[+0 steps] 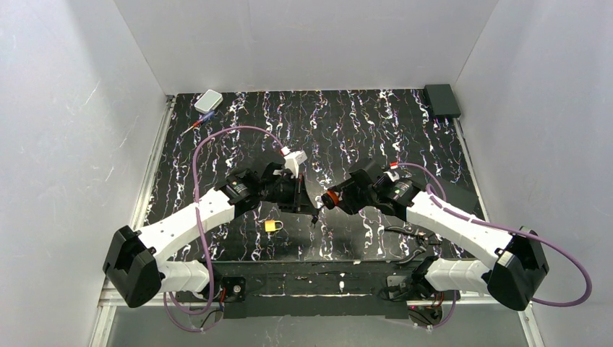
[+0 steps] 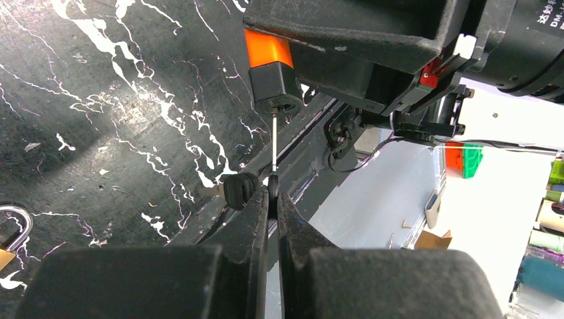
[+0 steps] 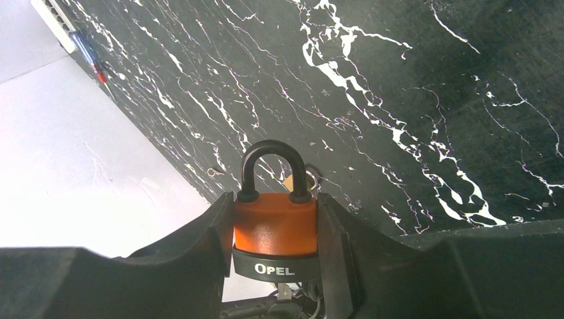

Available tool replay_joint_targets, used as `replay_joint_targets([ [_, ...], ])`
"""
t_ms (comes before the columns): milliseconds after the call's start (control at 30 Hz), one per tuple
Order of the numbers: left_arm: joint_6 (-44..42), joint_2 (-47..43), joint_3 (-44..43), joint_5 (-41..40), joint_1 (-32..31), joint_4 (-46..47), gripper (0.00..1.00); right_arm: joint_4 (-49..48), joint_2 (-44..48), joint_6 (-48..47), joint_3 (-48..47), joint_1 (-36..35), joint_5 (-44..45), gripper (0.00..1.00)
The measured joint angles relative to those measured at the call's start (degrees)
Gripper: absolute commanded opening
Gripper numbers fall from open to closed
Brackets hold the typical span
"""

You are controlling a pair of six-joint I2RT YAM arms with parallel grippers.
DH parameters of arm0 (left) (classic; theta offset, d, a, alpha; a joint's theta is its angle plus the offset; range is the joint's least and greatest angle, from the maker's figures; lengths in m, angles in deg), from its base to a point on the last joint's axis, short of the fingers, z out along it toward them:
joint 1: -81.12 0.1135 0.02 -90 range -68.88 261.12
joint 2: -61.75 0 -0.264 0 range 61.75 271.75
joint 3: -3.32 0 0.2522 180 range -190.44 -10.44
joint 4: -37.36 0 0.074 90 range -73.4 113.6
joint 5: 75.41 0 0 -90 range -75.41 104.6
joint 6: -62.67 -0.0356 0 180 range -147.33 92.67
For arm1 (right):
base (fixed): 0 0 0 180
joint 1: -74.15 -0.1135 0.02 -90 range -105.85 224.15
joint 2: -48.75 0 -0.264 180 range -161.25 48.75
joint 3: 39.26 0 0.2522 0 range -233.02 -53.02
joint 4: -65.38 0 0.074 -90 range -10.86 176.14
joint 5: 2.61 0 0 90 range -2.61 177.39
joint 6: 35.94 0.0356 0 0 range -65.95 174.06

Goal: Unlock with the key

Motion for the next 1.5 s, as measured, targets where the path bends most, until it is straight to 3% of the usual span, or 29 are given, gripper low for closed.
replay_joint_targets([
  [1500,1.0,1.6,-0.4,-0.6,0.0,2.0,0.0,-0.1,0.0,-0.3,0.0,0.0,-0.8,0.01],
])
